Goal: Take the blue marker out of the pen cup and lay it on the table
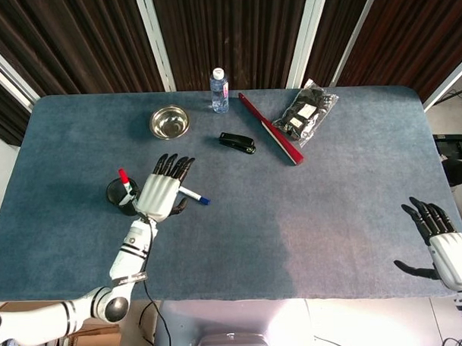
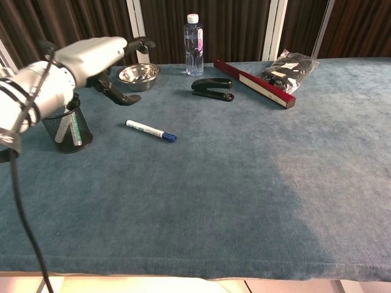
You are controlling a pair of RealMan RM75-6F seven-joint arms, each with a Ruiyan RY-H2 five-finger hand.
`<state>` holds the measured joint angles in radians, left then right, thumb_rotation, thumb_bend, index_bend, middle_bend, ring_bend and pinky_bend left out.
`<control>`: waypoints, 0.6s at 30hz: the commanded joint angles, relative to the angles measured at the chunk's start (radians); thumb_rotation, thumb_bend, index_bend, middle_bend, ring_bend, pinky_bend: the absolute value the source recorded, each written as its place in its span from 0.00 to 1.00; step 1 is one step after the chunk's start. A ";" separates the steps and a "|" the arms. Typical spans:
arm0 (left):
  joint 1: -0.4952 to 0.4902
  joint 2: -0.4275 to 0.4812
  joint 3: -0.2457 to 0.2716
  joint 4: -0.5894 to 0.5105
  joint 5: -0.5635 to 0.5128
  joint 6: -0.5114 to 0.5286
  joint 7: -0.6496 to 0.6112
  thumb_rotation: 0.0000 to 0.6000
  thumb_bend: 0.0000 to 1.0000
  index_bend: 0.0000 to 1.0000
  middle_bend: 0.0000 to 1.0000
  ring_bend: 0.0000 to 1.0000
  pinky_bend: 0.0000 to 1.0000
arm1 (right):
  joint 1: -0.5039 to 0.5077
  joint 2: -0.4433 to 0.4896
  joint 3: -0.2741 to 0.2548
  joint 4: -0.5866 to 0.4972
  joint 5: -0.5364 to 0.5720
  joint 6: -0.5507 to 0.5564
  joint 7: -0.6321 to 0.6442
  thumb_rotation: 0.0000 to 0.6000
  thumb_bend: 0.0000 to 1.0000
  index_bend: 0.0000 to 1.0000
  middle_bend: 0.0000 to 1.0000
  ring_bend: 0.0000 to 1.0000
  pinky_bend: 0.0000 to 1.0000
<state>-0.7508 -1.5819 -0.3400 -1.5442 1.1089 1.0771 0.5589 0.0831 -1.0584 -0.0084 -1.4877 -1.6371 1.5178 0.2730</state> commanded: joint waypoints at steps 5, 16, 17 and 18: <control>0.256 0.342 0.076 -0.276 0.049 0.222 -0.098 1.00 0.30 0.04 0.12 0.06 0.01 | 0.006 0.003 0.000 0.011 0.002 -0.012 0.011 1.00 0.15 0.00 0.00 0.00 0.00; 0.550 0.477 0.276 -0.158 0.258 0.481 -0.314 1.00 0.30 0.12 0.15 0.08 0.00 | 0.024 -0.007 0.002 0.022 -0.008 -0.028 0.018 1.00 0.15 0.00 0.00 0.00 0.00; 0.572 0.476 0.293 -0.148 0.277 0.505 -0.327 1.00 0.30 0.12 0.15 0.07 0.00 | 0.024 -0.008 0.002 0.023 -0.007 -0.028 0.019 1.00 0.15 0.00 0.00 0.00 0.00; 0.601 0.473 0.314 -0.132 0.305 0.538 -0.338 1.00 0.30 0.12 0.15 0.07 0.00 | 0.024 -0.009 0.001 0.025 -0.007 -0.028 0.020 1.00 0.15 0.00 0.00 0.00 0.00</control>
<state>-0.2281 -1.1225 -0.0942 -1.7199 1.3369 1.5240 0.2809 0.1072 -1.0668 -0.0073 -1.4634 -1.6445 1.4899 0.2928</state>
